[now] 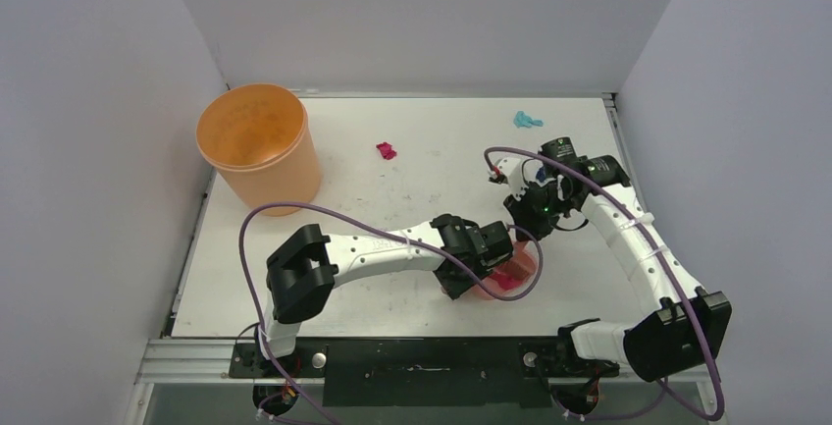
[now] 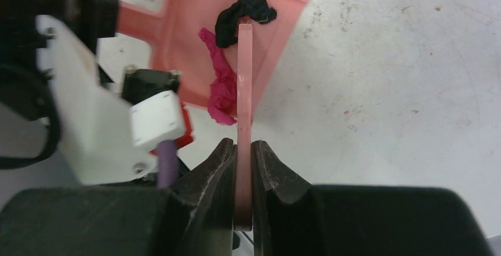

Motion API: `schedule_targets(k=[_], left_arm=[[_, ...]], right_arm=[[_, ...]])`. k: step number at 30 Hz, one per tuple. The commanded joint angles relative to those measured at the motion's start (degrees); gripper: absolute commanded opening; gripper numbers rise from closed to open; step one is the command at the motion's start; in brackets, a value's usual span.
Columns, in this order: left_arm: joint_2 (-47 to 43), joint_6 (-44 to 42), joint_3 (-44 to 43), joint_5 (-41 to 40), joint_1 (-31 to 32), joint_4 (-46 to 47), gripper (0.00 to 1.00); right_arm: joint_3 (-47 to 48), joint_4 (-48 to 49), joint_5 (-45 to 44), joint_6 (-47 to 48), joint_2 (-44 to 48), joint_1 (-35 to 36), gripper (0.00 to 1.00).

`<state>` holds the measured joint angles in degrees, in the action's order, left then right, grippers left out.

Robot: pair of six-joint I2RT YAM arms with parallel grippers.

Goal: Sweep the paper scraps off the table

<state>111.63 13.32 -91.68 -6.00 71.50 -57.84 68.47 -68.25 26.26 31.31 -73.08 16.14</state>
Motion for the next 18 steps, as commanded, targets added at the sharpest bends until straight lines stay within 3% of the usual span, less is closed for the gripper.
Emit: schedule_targets(k=[1, 5, 11, 18], left_arm=[[-1.8, 2.0, 1.1, -2.7, -0.2, 5.9, 0.00], [-2.9, 2.8, 2.3, -3.2, -0.2, 7.7, 0.00], [-6.3, 3.9, 6.0, -4.7, -0.3, 10.6, 0.00], [-8.7, 4.7, 6.9, -4.6, -0.5, 7.9, 0.00]], right_arm=[[7.6, -7.7, 7.9, 2.0, -0.8, -2.8, 0.05], [14.5, -11.8, 8.1, 3.0, -4.4, -4.8, 0.05], [25.3, -8.3, -2.4, 3.1, -9.9, -7.5, 0.05], [25.8, 15.4, -27.7, 1.0, -15.4, -9.5, 0.05]])
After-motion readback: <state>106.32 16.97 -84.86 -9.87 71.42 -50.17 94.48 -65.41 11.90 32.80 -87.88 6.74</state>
